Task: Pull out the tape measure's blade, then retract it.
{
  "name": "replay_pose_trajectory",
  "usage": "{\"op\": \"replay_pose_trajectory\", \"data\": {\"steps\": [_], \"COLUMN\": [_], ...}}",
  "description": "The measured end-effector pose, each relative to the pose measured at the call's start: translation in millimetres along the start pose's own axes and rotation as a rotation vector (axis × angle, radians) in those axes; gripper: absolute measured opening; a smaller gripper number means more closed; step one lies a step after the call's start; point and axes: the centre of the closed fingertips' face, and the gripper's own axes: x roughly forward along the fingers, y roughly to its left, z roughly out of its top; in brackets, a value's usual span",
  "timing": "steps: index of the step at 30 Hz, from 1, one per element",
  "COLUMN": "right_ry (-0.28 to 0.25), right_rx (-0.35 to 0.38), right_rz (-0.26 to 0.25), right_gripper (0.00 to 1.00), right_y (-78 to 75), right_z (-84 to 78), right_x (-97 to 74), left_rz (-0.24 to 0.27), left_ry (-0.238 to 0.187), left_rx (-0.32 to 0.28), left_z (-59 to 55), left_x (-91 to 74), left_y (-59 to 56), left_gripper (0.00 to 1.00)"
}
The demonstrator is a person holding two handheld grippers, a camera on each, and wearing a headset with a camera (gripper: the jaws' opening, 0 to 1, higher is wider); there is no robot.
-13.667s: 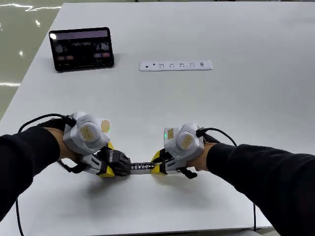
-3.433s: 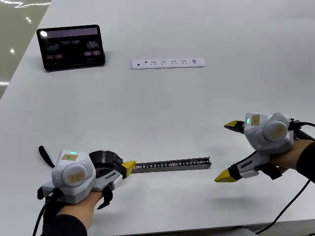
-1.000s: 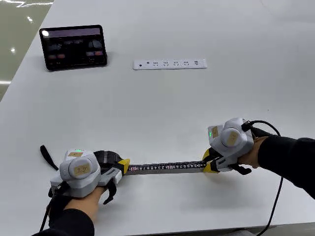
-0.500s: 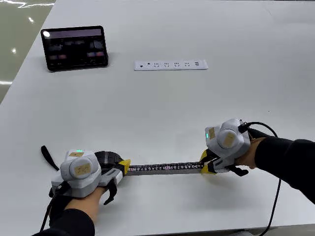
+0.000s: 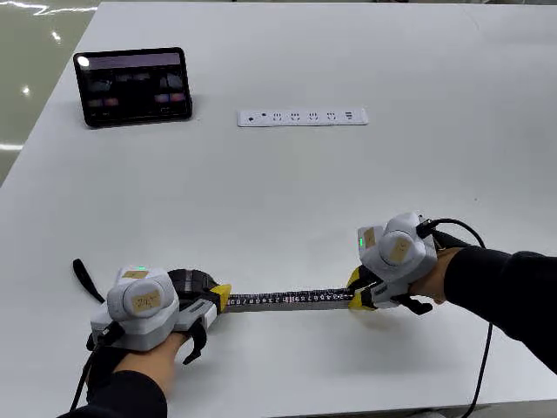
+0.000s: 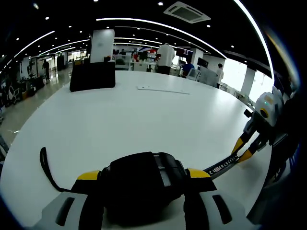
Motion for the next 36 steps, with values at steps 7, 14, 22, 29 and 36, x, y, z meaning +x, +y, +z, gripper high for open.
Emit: {"op": "replay_pose_trajectory", "data": {"steps": [7,14,22,29,36], "right_ry": [-0.002,-0.007,-0.014,-0.02,-0.027], "right_rx": [-0.002,-0.003,0.006,0.01,0.014], "right_rz": [0.003,0.003,0.001,0.0,-0.001], "right_gripper": [0.09,0.1,0.1,0.1,0.1], "right_y": [0.8,0.9,1.3,1.2,1.7], "right_z": [5.1,8.9,13.5,17.4,21.5], "right_x": [2.7,4.9,7.3,9.3,11.0], "left_rz": [-0.001,-0.003,-0.004,-0.005,-0.005], "left_ry": [0.001,0.001,0.0,0.0,0.0], "left_rx": [-0.001,-0.002,-0.002,-0.002,-0.003], "left_z": [0.1,0.2,0.2,0.6,0.6], "left_x": [-0.1,0.1,0.5,0.1,0.3], "left_y": [0.0,0.0,-0.2,-0.6,-0.5], "left_gripper": [0.64,0.64,0.64,0.64,0.64]}}
